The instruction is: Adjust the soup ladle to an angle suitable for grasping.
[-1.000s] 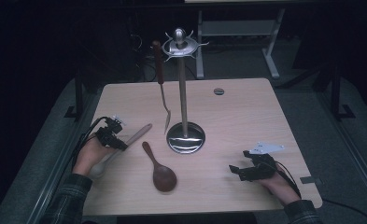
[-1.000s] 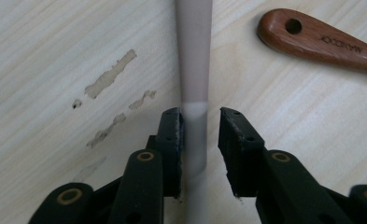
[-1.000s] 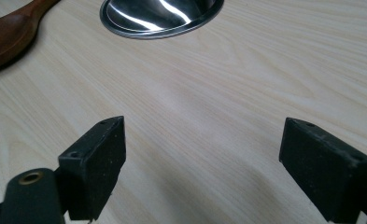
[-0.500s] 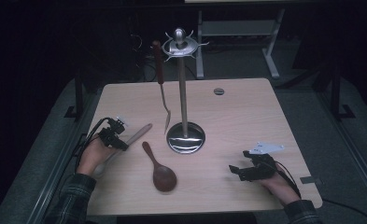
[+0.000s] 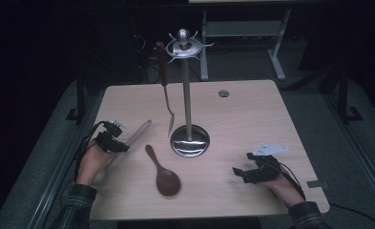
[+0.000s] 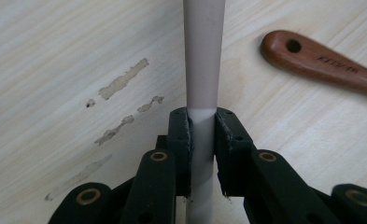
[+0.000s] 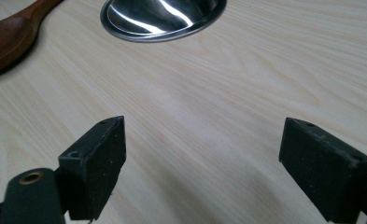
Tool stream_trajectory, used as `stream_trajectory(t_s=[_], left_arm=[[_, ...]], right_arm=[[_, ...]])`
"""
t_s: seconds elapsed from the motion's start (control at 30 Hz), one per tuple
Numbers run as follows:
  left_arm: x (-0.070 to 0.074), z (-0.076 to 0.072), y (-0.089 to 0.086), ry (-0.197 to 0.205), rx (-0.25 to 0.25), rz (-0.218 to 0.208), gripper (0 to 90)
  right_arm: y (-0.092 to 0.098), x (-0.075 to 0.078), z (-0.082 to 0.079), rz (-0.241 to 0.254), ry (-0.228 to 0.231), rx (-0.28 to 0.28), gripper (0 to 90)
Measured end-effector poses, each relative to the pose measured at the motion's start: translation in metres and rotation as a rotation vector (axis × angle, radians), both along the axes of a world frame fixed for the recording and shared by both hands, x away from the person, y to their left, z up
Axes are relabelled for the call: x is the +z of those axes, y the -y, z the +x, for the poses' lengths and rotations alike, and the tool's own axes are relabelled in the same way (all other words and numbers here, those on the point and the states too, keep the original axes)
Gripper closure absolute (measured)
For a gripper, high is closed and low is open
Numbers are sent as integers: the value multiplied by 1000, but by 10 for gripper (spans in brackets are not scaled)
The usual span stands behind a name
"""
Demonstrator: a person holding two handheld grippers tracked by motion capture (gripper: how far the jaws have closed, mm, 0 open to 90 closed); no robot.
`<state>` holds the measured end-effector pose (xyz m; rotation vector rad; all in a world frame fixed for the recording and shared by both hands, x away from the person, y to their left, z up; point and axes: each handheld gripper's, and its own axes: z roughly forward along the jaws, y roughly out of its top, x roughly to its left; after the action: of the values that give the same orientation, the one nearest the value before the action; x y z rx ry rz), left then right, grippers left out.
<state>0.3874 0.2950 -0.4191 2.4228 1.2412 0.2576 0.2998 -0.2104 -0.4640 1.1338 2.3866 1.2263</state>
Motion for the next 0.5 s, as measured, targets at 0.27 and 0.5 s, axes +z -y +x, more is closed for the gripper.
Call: stream_trajectory(t_s=[0.27, 0.5], left_arm=[[14, -19, -5, 73, 29, -57, 773], [24, -30, -9, 131, 40, -127, 773]], right_arm=[[-12, 11, 12, 20, -31, 51, 119], [-18, 12, 16, 20, -45, 69, 117]])
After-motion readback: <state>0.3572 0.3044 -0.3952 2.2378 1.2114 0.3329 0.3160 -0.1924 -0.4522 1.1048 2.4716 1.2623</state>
